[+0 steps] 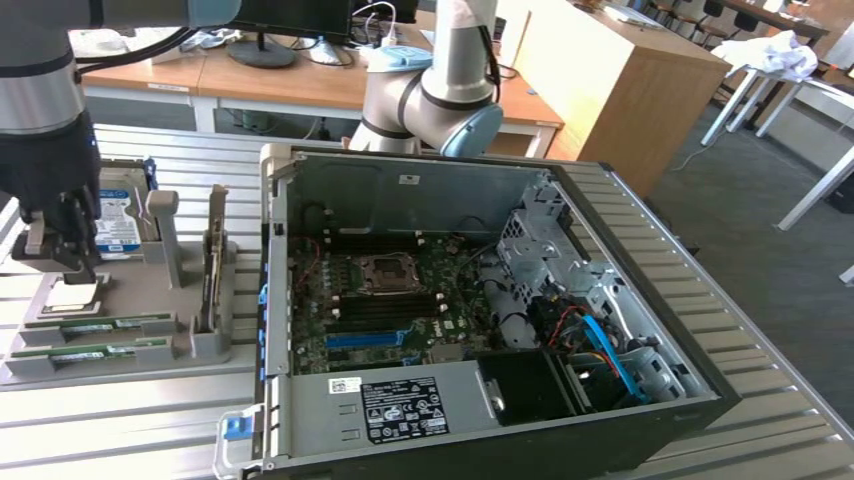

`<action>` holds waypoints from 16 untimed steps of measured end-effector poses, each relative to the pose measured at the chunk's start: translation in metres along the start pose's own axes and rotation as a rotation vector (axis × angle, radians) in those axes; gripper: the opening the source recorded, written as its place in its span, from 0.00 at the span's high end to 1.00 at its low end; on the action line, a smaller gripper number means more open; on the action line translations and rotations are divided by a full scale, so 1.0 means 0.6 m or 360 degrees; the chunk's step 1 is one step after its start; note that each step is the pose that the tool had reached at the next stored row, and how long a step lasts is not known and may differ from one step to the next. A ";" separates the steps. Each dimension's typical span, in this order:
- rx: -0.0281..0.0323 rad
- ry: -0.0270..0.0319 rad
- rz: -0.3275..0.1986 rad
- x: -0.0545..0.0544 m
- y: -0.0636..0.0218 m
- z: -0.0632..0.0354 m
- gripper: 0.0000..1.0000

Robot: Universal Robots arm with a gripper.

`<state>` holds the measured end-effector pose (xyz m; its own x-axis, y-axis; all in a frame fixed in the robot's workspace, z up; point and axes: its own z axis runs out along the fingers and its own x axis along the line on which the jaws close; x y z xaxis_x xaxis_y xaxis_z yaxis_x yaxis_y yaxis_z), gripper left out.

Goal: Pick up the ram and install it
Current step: 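Pick up the ram and move it above insertion slot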

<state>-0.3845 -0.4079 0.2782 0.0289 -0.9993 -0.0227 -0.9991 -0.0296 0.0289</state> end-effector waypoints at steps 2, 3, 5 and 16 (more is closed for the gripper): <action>0.00006 0.00000 0.0000 0.000 0.000 0.004 0.70; 0.00009 0.00000 0.0000 0.000 0.000 0.006 0.70; 0.00014 0.00000 0.0000 0.000 0.000 0.009 0.70; 0.00037 0.00002 0.0000 0.001 -0.001 0.028 0.70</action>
<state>-0.3845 -0.4079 0.2615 0.0290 -0.9993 -0.0225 -0.9992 -0.0296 0.0266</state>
